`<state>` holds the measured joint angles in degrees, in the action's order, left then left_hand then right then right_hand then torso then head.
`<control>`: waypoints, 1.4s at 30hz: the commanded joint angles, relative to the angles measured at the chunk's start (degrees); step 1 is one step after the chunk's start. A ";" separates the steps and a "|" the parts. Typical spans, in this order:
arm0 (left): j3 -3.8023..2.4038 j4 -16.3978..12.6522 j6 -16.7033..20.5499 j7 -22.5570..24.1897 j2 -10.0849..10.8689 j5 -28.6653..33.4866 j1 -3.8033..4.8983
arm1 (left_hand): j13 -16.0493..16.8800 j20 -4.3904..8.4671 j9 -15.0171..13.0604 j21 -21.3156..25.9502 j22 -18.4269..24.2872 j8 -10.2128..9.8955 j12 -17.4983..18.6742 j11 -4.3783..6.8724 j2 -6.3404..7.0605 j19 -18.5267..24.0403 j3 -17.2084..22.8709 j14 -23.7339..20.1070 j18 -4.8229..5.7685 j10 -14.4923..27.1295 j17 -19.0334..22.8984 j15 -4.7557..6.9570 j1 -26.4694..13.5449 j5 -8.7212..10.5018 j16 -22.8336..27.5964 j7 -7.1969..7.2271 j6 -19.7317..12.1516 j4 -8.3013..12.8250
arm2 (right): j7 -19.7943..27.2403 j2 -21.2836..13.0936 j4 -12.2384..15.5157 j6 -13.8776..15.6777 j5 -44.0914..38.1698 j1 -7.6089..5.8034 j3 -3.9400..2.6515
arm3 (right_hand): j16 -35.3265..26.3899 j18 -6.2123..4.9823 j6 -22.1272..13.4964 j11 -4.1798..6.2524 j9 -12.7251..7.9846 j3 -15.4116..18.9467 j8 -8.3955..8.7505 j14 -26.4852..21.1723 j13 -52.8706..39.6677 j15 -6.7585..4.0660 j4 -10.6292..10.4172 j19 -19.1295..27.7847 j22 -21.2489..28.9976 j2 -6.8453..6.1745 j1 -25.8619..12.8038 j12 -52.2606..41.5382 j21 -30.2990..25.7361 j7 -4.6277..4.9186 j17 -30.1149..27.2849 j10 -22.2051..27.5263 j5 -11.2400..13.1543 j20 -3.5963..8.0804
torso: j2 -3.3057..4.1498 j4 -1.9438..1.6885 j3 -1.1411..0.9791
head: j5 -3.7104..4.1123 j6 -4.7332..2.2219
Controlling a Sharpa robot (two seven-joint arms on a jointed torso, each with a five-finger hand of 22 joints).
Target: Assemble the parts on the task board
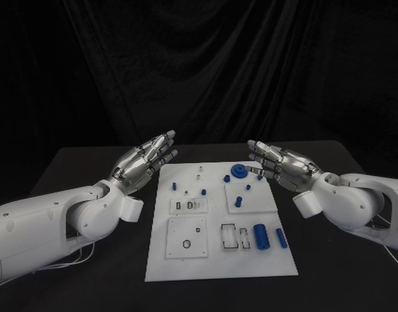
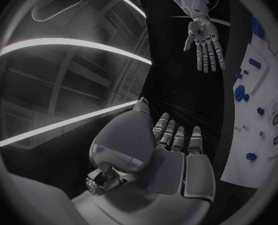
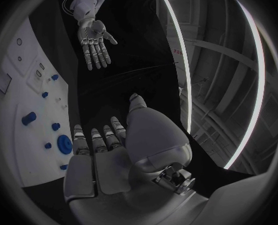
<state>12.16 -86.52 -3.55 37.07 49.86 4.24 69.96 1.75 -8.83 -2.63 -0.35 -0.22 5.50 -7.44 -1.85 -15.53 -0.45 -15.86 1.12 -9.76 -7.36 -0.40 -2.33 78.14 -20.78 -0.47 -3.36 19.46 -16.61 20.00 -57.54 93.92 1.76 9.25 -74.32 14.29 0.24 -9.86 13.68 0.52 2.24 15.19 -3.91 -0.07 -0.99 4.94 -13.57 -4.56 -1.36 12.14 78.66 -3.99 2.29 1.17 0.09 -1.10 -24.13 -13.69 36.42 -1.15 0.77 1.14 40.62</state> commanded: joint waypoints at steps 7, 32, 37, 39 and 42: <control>-0.08 -1.80 0.03 4.10 2.24 -4.58 0.16 | 0.14 -0.53 -0.13 -0.01 -0.02 0.52 -0.88 -0.72 -0.60 0.00 0.32 0.74 -0.62 -0.91 -0.23 -0.44 0.88 -1.00 -0.50 -0.29 1.83 -0.02 | -7.09 -1.97 0.38 -1.84 -6.52 -4.22 -0.13 | 3.37 -0.62 4.06 -2.06 0.60 -0.80 -3.12 5.35 -0.98 0.81 2.59 -12.96 -2.25 -0.53 6.10 -7.64 5.45 1.15 2.30 -1.44 -4.48 -0.09 | 2.09 -1.01 0.30 | 1.16 1.84; -0.07 -5.51 3.54 5.10 6.57 -4.70 1.63 | 0.26 -1.73 -0.32 -0.32 -0.20 0.73 -1.63 -1.53 -0.21 -0.45 2.78 1.18 -0.70 -1.52 -0.34 -1.12 5.76 -9.75 -0.62 -0.73 3.88 1.73 | -29.29 1.39 -1.21 3.17 -84.43 -13.58 -0.14 | 49.24 0.82 24.02 -6.44 4.93 -7.98 -13.99 60.71 -7.06 -3.66 9.92 -60.81 -32.13 -6.39 11.85 -37.78 48.96 1.92 24.91 -27.33 8.55 7.13 | 6.28 -4.64 1.84 | 3.24 4.18; -0.07 -6.23 3.55 4.74 6.78 -4.69 2.22 | 0.31 -1.87 -0.36 -0.39 -0.25 0.81 -1.79 -1.59 -0.28 -0.57 3.04 1.35 -0.71 -1.63 -0.39 -1.21 5.94 -10.39 -0.70 -0.78 4.09 1.90 | -31.91 2.23 -0.69 3.81 -94.84 -13.74 -0.14 | 59.90 3.75 24.58 -5.65 6.08 -13.00 -13.83 62.37 -8.34 -4.55 8.94 -66.73 -57.63 -9.29 11.53 -37.90 69.25 0.22 32.48 -27.63 2.57 7.74 | 6.84 -5.62 1.90 | 4.10 4.31; -0.06 -6.80 3.52 4.33 7.28 -4.46 2.40 | 0.31 -1.91 -0.38 -0.38 -0.24 0.85 -1.78 -1.61 -0.31 -0.55 3.15 1.31 -0.71 -1.60 -0.38 -1.22 6.01 -10.58 -0.68 -0.82 4.18 1.98 | -32.77 2.52 -0.44 4.12 -98.35 -13.75 -0.14 | 61.92 4.06 24.08 -5.81 6.59 -15.96 -13.64 63.23 -8.58 -4.50 8.79 -66.78 -61.39 -10.90 11.34 -37.50 71.95 0.24 35.08 -27.78 -0.63 7.65 | 7.14 -6.04 1.96 | 4.55 4.24; -0.06 -7.52 3.33 3.83 7.93 -3.84 2.53 | 0.26 -2.00 -0.36 -0.34 -0.21 0.80 -1.59 -1.70 -0.23 -0.51 3.29 1.14 -0.70 -1.35 -0.33 -1.29 6.17 -10.81 -0.60 -0.90 3.99 2.19 | -33.17 2.94 -0.42 5.17 -102.04 -13.67 -0.14 | 63.44 4.33 24.42 -5.77 7.42 -19.78 -14.00 64.21 -8.63 -4.54 8.50 -67.15 -64.30 -12.72 10.83 -36.80 73.85 0.06 37.23 -28.04 -4.32 7.62 | 7.67 -6.58 2.01 | 5.59 4.07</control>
<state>12.13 -93.64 -0.13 38.75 57.72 -0.11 72.34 1.98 -10.58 -2.96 -0.35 -0.40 6.08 -9.04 -3.40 -15.89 -0.96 -12.81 2.18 -9.76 -8.92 -0.71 -3.39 83.69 -31.38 -0.84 -4.09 23.16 -14.52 -9.53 -54.67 93.33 4.68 -81.92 -87.95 14.20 63.34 -6.22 38.12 -5.38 9.50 -3.92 -17.81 63.87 -9.58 0.41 -5.03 -71.40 -65.07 -0.13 89.48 -40.98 75.73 1.47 36.92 -28.78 -27.73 -6.12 43.43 -6.95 2.70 6.07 44.81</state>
